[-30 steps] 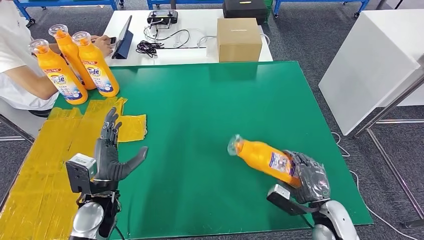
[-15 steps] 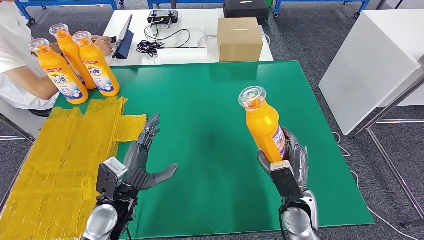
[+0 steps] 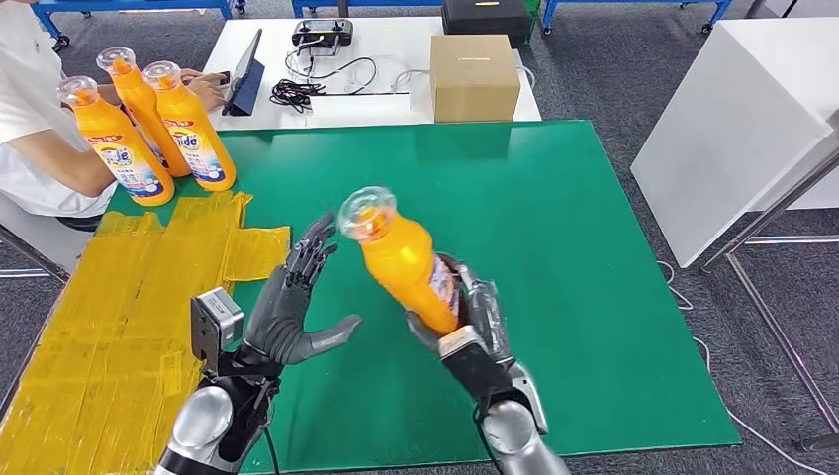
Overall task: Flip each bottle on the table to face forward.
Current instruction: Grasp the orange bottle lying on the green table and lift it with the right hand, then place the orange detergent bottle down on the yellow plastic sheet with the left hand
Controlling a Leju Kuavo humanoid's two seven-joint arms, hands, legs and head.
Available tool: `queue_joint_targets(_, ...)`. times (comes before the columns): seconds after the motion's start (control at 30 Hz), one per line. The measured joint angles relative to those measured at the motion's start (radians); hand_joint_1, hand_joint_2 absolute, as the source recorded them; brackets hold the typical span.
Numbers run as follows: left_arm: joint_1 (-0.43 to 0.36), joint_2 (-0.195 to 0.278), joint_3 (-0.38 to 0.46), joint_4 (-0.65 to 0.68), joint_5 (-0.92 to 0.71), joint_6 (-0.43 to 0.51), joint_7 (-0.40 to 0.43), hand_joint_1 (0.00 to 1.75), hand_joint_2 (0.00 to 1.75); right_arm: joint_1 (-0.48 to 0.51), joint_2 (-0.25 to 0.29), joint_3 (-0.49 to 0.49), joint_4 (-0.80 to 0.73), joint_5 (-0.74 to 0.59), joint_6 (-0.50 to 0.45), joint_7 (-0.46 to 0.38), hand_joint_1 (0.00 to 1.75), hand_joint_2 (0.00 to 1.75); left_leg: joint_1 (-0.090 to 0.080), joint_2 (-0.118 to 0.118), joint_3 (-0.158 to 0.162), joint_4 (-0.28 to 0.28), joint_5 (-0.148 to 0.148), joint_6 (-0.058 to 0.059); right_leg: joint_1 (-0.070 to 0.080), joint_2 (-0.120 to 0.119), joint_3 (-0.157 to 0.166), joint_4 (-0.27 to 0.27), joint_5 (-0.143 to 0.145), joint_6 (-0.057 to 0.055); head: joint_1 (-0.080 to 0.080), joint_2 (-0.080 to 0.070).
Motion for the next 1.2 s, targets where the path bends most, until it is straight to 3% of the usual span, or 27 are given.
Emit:
queue_joint_targets(0.27, -0.019, 0.013, -0.009, 0.016, 0.033, 0.011, 0.003, 0.00, 1.75, -0.034, 0.014, 0.133, 0.094, -0.018, -0.010, -0.035, 1.75, 1.75, 0.000, 0.000, -0.001, 0.000, 0.000, 0.000, -0.001, 0.000, 0.000, 0.000, 0.000, 0.000, 0.000, 0.000)
queue_joint_targets(0.53, -0.021, 0.026, -0.018, 0.022, 0.039, 0.014, 0.003, 0.00, 1.75, -0.054, 0.014, 0.176, 0.139, -0.021, -0.012, -0.042, 1.75, 1.75, 0.000, 0.000, -0.001, 0.000, 0.000, 0.000, 0.000, 0.000, 0.000, 0.000, 0.000, 0.000, 0.000, 0.000)
queue_joint_targets(0.93, -0.023, 0.036, -0.031, 0.039, 0.103, 0.013, -0.004, 0.00, 1.75, -0.114, 0.013, 0.301, 0.197, 0.020, -0.089, -0.053, 1.75, 1.75, 0.000, 0.000, -0.001, 0.000, 0.000, 0.000, 0.000, 0.000, -0.001, 0.000, 0.000, 0.000, 0.000, 0.000)
queue_joint_targets(1.07, -0.019, 0.042, -0.031, 0.044, 0.139, 0.012, -0.013, 1.73, 1.75, -0.131, 0.012, 0.322, 0.221, 0.017, -0.099, -0.052, 1.75, 1.75, 0.000, 0.000, -0.001, 0.000, 0.000, 0.000, 0.000, 0.000, -0.001, 0.000, 0.000, 0.000, 0.000, 0.000)
queue_joint_targets(1.2, -0.013, 0.043, -0.027, 0.045, 0.174, 0.017, -0.023, 1.75, 1.75, -0.145, 0.011, 0.337, 0.234, 0.015, -0.105, -0.049, 1.75, 1.75, 0.000, 0.000, -0.001, 0.000, 0.000, 0.000, 0.000, 0.000, -0.001, 0.000, 0.000, 0.000, 0.000, 0.000)
